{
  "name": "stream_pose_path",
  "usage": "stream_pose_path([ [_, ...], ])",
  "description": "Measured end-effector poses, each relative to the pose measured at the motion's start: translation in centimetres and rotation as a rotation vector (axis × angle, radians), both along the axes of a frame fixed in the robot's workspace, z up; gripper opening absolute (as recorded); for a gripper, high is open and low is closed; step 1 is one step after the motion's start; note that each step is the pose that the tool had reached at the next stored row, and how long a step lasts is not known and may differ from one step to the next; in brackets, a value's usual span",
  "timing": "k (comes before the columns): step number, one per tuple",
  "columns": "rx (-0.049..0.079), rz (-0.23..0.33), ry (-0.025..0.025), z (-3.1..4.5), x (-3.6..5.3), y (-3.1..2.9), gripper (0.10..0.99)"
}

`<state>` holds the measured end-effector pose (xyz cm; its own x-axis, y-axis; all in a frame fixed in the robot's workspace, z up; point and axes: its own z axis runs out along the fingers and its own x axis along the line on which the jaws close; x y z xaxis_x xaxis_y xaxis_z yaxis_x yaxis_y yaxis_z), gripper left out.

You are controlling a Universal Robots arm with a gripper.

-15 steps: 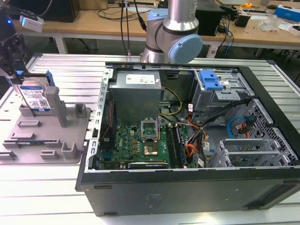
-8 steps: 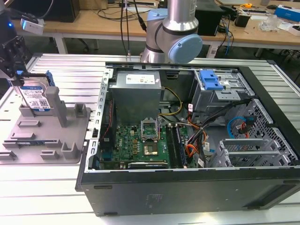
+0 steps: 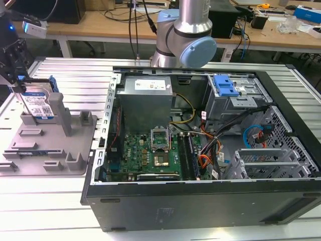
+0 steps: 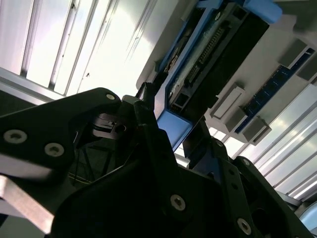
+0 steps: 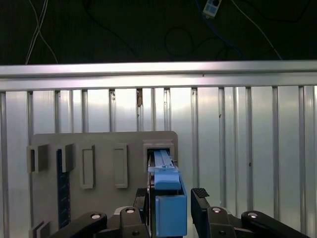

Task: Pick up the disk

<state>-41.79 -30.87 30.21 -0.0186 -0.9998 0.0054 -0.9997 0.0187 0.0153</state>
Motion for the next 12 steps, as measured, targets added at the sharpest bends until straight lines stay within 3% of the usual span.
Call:
stream_pose_path([
  [12,0.0,0.0,0.0,-0.33,0.07,-0.23,0.482],
])
